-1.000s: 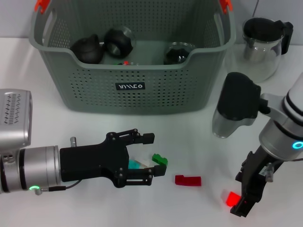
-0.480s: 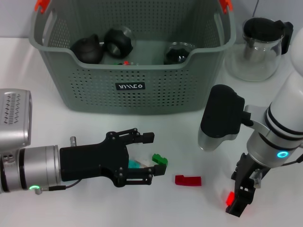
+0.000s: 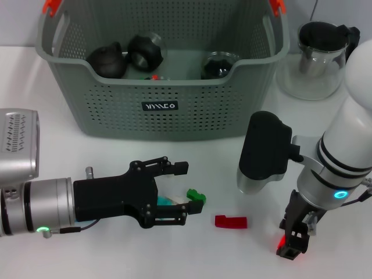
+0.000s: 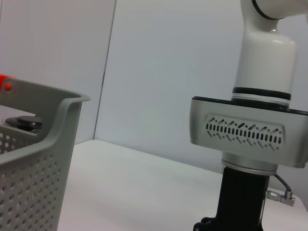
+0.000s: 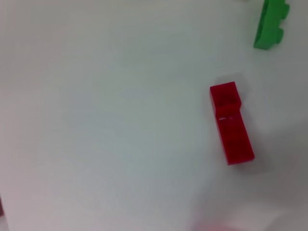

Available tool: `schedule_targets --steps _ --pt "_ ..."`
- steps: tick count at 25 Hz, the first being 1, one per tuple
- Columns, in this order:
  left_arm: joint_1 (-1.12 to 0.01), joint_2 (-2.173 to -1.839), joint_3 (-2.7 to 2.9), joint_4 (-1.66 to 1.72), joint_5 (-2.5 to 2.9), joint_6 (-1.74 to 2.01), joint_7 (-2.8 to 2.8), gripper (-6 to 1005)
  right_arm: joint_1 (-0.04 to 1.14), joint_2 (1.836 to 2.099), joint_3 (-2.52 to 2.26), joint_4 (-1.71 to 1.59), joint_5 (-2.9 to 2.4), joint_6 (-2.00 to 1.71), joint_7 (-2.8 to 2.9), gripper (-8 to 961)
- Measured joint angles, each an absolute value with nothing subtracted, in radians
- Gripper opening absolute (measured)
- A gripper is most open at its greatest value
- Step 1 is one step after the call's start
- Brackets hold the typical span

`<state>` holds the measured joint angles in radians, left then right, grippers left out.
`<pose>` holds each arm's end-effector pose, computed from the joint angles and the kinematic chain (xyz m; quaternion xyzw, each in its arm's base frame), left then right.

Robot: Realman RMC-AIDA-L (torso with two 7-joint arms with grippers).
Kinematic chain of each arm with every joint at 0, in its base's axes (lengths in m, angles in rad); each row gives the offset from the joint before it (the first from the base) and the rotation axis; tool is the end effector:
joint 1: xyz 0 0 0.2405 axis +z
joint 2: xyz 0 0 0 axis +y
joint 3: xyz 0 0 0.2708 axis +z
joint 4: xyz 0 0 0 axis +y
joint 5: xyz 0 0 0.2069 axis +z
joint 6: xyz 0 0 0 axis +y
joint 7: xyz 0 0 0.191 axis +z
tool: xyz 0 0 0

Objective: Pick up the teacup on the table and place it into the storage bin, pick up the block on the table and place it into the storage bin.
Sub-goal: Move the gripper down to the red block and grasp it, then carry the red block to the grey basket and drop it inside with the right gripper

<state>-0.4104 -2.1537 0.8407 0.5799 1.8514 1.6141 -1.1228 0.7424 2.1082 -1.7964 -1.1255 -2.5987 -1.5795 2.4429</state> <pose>-0.2415 0.2909 -0.0940 -0.9371 -0.1521 -0.3014 0.0880 0.2141 0.3183 -0.1236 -0.9260 0.1396 -0.3501 0.0235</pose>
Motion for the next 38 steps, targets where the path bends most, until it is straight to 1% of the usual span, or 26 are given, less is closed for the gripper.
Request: schedule_targets --steps 12,19,24,27,32,35,38 --pt "-0.41 -2.153 0.839 0.583 1.852 1.613 -1.123 828 0.734 2.103 -1.801 -1.188 -2.597 -1.629 2.437 322" --pt "-0.405 -2.149 0.838 0.582 1.858 1.614 -1.123 828 0.736 2.097 -1.679 -1.259 -2.617 -1.679 2.416 323" --pt "-0.388 -2.14 0.825 0.578 1.864 1.614 -1.123 829 0.778 2.098 -1.506 -1.311 -2.604 -1.715 2.36 323" --pt "-0.376 -2.14 0.819 0.577 1.864 1.615 -1.12 829 0.832 2.099 -1.397 -1.315 -2.542 -1.721 2.308 324" --pt "-0.37 -2.144 0.818 0.576 1.864 1.614 -1.11 829 0.956 2.098 -1.189 -1.316 -2.439 -1.7 2.252 324" --pt "-0.372 -2.144 0.818 0.576 1.863 1.615 -1.109 829 1.023 2.097 -1.066 -1.322 -2.422 -1.64 2.252 323" --pt "-0.376 -2.145 0.818 0.576 1.859 1.616 -1.109 829 1.061 2.097 -0.987 -1.319 -2.42 -1.521 2.268 323"
